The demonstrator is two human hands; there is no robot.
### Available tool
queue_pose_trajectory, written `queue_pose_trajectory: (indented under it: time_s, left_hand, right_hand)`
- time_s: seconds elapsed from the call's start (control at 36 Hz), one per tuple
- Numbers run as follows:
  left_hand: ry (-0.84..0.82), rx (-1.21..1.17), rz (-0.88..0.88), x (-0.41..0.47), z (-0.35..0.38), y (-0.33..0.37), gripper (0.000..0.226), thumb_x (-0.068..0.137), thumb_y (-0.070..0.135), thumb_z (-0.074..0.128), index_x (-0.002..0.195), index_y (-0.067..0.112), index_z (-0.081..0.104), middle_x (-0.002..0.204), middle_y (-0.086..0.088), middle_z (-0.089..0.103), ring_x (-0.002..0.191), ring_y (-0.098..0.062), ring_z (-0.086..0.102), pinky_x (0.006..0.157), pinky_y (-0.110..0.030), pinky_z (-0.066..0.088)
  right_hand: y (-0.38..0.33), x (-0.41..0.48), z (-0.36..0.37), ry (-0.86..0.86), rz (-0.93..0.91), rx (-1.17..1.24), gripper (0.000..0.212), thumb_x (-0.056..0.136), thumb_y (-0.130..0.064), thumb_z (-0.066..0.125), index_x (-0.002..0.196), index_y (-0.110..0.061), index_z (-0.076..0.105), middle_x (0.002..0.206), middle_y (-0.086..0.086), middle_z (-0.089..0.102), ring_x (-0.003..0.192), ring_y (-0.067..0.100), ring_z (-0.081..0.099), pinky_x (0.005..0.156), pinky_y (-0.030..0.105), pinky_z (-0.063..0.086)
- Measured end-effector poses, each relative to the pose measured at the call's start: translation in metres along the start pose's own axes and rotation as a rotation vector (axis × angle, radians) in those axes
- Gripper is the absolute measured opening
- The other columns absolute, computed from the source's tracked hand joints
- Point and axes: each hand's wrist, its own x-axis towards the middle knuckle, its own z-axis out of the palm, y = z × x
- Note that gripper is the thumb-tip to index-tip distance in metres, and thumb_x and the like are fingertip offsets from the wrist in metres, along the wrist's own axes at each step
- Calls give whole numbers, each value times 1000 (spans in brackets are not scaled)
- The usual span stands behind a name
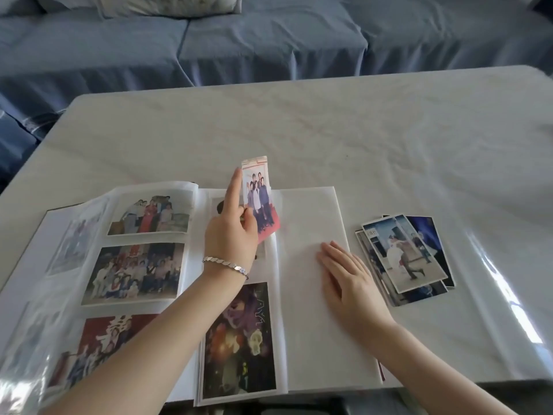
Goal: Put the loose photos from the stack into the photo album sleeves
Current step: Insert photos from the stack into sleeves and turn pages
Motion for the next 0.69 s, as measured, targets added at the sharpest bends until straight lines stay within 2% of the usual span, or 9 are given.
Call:
queue_pose_trajectory:
  time_s: [0.08,0.22,0.31,0.36,0.44,0.53,0.61,0.64,0.69]
  left_hand:
    - [6,-11,21,1,1,-1,63,87,-4,49,144,18,34,57,-11,57,44,-7,34,46,-9,31]
    - [-7,-4,38,2,3,0,62,87,-5,49,143,17,34,57,-14,55,43,-8,32,49,-17,28]
    - [-70,8,18,3,6,-2,61,89,-3,49,143,19,35,59,-14,58,45,-14,40,48,-20,31]
    - [-153,14,-39,3,8,-4,55,90,0,50,141,18,39,65,-12,65,55,-23,49,50,-21,33]
    - [-259,60,-126,3,11,-8,48,88,3,54,134,15,46,62,-5,64,61,-22,54,60,-28,42]
    - [-342,57,-193,6,9,-13,39,87,7,59,125,11,53,52,3,59,58,-13,56,56,-17,39]
    - [-395,-75,-342,9,6,-19,35,84,6,66,117,11,56,61,0,66,61,-17,67,65,-29,56]
    - [-408,-99,-382,11,5,-21,39,82,5,68,119,11,56,61,3,65,59,-15,67,63,-33,58]
    - [-439,-117,-432,15,4,-24,44,81,3,70,122,10,55,61,5,63,54,-10,65,54,-30,57]
  right_hand:
    - [-1,0,-1,-10,3,-4,32,81,1,65,113,-1,66,126,13,59,122,31,52,104,44,31]
    - [-2,-1,-3,-22,13,-10,32,83,0,64,115,-2,65,128,12,58,124,30,49,107,39,25]
    - [-3,0,-3,-16,12,-8,32,82,1,64,114,-1,65,127,13,58,123,31,50,106,40,26]
    - [-2,0,-2,-11,8,-6,32,82,1,64,113,0,66,126,13,59,122,32,51,105,42,28]
    - [-1,0,-1,6,-8,0,31,80,2,65,111,1,66,124,15,60,120,33,53,104,45,31]
    - [0,0,0,11,-14,3,31,81,-2,61,112,1,66,124,15,60,120,33,53,103,47,31]
    - [0,-1,0,7,-10,4,32,83,-6,58,113,-1,66,125,13,59,121,31,52,104,46,29]
    - [0,-1,0,11,-10,4,32,82,-6,58,113,-1,66,125,13,60,121,31,53,104,46,29]
    - [0,0,0,19,-15,1,31,81,-4,60,111,0,66,124,14,60,119,32,54,103,46,30]
